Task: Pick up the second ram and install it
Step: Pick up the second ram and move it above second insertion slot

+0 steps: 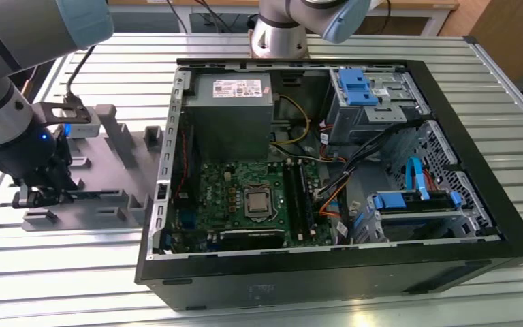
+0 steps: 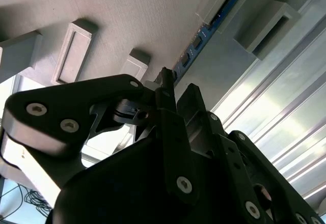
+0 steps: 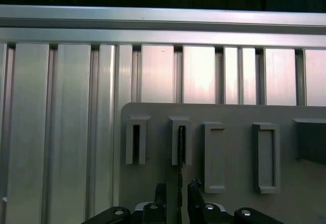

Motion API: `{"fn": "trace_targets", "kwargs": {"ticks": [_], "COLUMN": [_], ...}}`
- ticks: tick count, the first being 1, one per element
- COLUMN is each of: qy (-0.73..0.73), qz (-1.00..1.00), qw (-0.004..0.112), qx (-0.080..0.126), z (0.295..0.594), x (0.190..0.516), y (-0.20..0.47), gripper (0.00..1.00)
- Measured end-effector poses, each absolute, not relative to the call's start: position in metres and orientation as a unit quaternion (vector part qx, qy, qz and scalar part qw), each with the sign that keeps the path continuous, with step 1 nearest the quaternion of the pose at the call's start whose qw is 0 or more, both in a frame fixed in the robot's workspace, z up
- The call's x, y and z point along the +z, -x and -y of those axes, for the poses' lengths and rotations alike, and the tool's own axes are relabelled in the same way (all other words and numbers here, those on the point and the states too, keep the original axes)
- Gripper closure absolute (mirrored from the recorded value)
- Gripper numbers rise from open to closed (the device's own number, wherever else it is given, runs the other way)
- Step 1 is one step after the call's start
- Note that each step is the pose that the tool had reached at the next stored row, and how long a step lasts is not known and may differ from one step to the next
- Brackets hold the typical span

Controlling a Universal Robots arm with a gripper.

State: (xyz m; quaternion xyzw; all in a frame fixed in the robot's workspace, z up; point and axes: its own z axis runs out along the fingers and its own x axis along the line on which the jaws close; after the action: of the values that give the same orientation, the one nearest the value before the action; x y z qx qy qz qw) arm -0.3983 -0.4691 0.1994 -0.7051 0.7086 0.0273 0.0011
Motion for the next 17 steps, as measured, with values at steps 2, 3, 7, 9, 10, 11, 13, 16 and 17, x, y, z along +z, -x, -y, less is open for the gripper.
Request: {"fn": "trace_targets", "kwargs": {"ticks": [2, 3, 7, 9, 10, 11, 13, 16, 17], "qy": [0.705, 0.705, 0.705, 0.705, 0.705, 0.705, 0.705, 0.705, 0.705], "qz": [-0.709, -0.709, -0.709, -0.709, -0.709, -0.709, -0.709, -0.709, -0.709], "qw": [0.001, 0.001, 0.001, 0.001, 0.001, 0.001, 0.001, 0.001, 0.002], "qx": [0.027, 0.027, 0.027, 0.027, 0.027, 0.027, 0.027, 0.027, 0.027], "z": [0.4691, 0.4691, 0.4691, 0.4691, 0.4691, 0.4691, 0.4691, 0.4691, 0.4691], "x": [0.1993, 0.1993, 0.1992, 0.1988, 0.1985, 0.1982, 0.1976, 0.1964, 0.1959], "y": [0.3983, 0.3983, 0.3983, 0.3983, 0.3983, 0.3983, 0.3983, 0.3983, 0.3983], "gripper": [0.71, 0.71, 0.77, 0.77, 0.77, 0.77, 0.77, 0.77, 0.77]}}
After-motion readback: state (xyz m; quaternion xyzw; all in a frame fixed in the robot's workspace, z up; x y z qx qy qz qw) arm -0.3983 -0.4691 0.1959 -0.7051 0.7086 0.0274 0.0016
